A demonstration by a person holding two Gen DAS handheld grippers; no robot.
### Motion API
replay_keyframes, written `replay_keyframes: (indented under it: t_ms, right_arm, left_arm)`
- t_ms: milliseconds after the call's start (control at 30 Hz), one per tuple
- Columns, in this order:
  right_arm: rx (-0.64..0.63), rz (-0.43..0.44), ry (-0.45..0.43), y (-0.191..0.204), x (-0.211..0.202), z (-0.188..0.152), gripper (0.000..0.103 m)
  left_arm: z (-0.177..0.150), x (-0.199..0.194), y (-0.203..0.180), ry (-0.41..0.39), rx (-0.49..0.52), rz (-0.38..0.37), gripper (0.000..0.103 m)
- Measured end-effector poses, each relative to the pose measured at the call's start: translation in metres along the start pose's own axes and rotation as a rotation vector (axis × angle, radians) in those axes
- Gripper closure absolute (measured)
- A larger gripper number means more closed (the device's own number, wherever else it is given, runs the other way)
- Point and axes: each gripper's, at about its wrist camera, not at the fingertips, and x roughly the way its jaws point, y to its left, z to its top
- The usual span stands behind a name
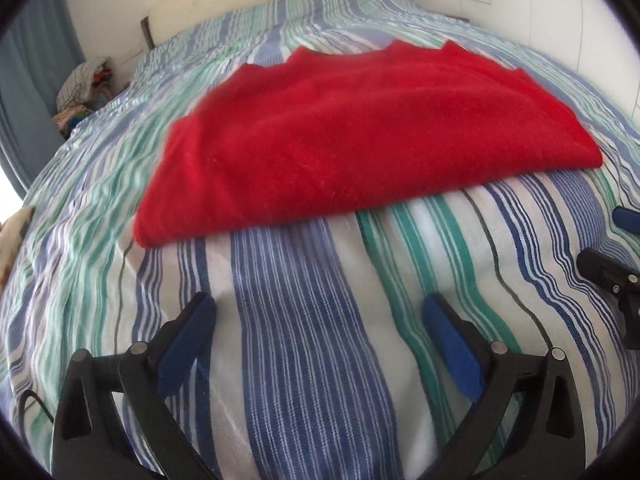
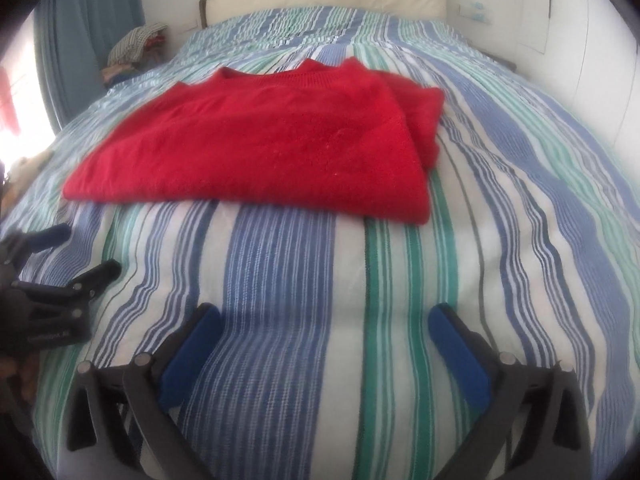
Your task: Fold small clothes
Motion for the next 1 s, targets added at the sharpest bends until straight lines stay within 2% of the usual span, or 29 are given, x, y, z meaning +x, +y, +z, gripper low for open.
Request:
replay_keyframes:
  t_ms: [200, 500, 1000]
  right_arm:
    - [0.001, 0.000, -0.011, 0.0004, 0.0003, -0.0039, 0.000]
    - [-0.007, -0.011, -0.016, 0.0025, 0.0006, -0.0054, 0.000]
    - [-0.009, -0.013, -0.017, 0.0029, -0.0002, -0.0052, 0.000]
  left_arm:
    - [0.0010, 0.0016, -0.0007, 0.024, -0.001, -0.006, 0.000]
    - [-0.0045, -0.0020, -0.0009, -0.013, 0.000, -0.002, 0.000]
    - [-0.0058, -0.0028, -0.0010, -0.011, -0.001, -0.005, 0.000]
